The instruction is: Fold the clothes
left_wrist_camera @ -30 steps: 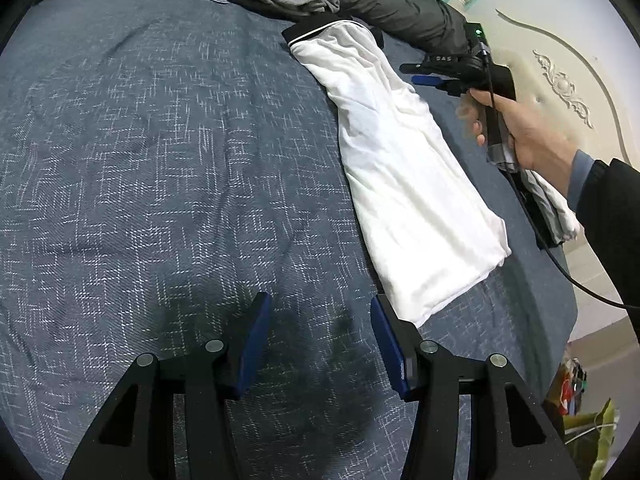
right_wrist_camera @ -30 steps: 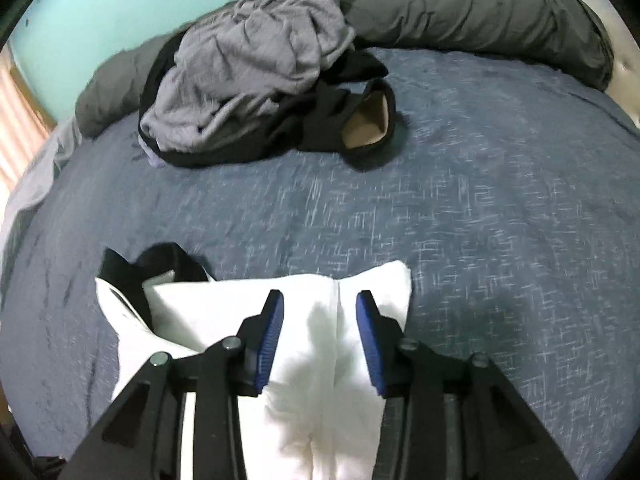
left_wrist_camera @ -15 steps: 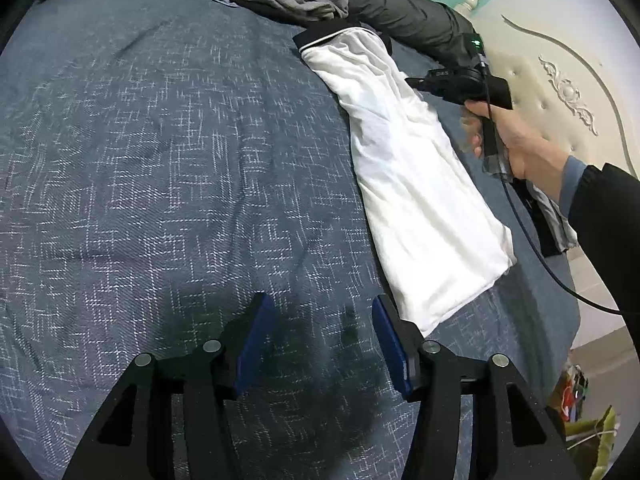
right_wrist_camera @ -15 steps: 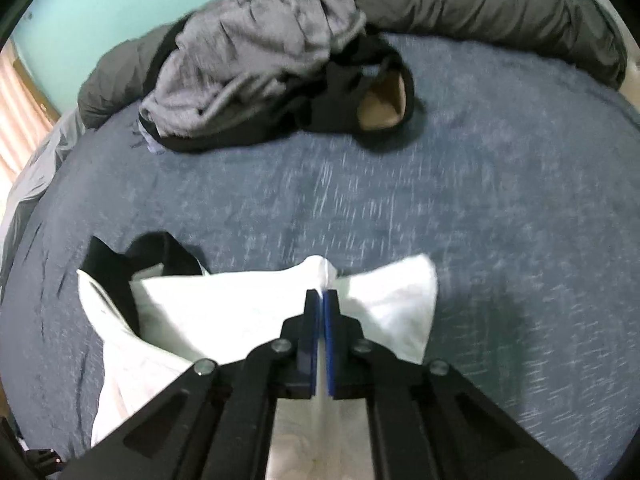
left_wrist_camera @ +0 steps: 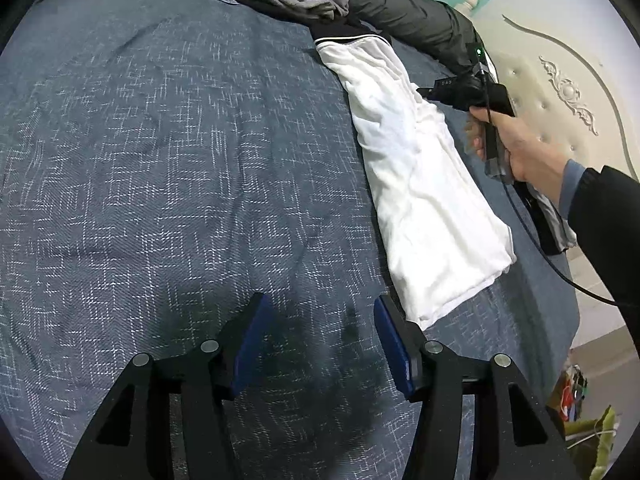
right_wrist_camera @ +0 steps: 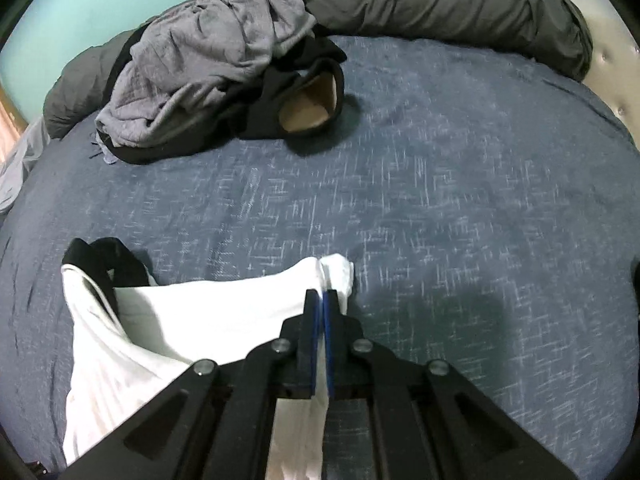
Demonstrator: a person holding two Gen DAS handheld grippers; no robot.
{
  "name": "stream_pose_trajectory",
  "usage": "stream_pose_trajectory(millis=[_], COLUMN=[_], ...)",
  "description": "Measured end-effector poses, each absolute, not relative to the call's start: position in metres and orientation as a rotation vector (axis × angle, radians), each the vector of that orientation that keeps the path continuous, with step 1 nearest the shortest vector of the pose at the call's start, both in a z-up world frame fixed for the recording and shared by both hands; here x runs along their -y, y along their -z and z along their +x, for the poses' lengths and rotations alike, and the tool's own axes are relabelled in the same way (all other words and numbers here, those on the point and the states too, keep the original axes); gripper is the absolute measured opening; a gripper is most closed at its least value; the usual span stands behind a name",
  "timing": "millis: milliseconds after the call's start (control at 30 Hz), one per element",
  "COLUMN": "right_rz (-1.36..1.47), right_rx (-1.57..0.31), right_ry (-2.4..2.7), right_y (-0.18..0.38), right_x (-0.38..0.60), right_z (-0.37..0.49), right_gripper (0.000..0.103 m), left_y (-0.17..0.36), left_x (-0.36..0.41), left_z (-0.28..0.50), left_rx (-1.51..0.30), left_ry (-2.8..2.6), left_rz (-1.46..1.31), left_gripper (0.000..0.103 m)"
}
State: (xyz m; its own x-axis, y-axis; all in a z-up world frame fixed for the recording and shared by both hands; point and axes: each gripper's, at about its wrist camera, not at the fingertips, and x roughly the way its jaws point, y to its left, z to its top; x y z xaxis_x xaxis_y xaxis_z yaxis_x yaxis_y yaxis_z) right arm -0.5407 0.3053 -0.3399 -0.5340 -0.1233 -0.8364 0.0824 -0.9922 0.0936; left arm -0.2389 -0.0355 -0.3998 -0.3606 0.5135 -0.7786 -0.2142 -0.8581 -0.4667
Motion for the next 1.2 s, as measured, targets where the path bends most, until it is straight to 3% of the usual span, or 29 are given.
stream_pose_trajectory(millis=[167,233,267,400,467,500,600,633,933,1200], right_rz=[1.321,1.298,1.314,1.381,1.415,1.432,1.428,1.420,1.434,1.554], right_rx=[0.105,0.147,0.145,0.072,0.098,0.110,0.126,0.127,0.178,0.007], right_ry=[2.670,2.599,2.563,2.479,2.455,2.443,2.433,2.435,2.585,2.617], right_y=[0.319,0.311,0.311,0.317,0.324,0.328,0.334,0.334,0.331,0.341], right_x=[-0.311,-0.313,-0.312,-0.305,-0.305,-0.305,-0.303,-0.302,-0.324,-0.319], right_z=[-0.522,-0.510,-0.505,-0.486,-0.483,-0.481,-0.475,-0.473,-0.472,-0.471], right_gripper=[0.014,0.039,0.043,0.043,0.043,0.037,0.005,0.003,0.002,0.002], left_y=[0.396,0.395,0.395,0.393,0.392,0.392,0.393,0.393,0.390,0.393], left_x=[0.033,0.032,0.031,0.025,0.021,0.019,0.016,0.016,0.020,0.006], left_z=[-0.238,-0.237,-0.237,-0.235,-0.234,-0.233,-0.233,-0.234,-0.234,-0.232], left_rx=[0.397,0.394,0.388,0.375,0.367,0.364,0.356,0.357,0.372,0.367], left_ry=[-2.235,-2.233,-2.230,-2.223,-2.220,-2.218,-2.212,-2.210,-2.215,-2.200], left_rz=[-1.424,-1.419,-1.418,-1.412,-1.407,-1.406,-1.406,-1.407,-1.399,-1.404], left_gripper=[0.058,0.058,0.058,0.058,0.058,0.058,0.058,0.059,0.059,0.059])
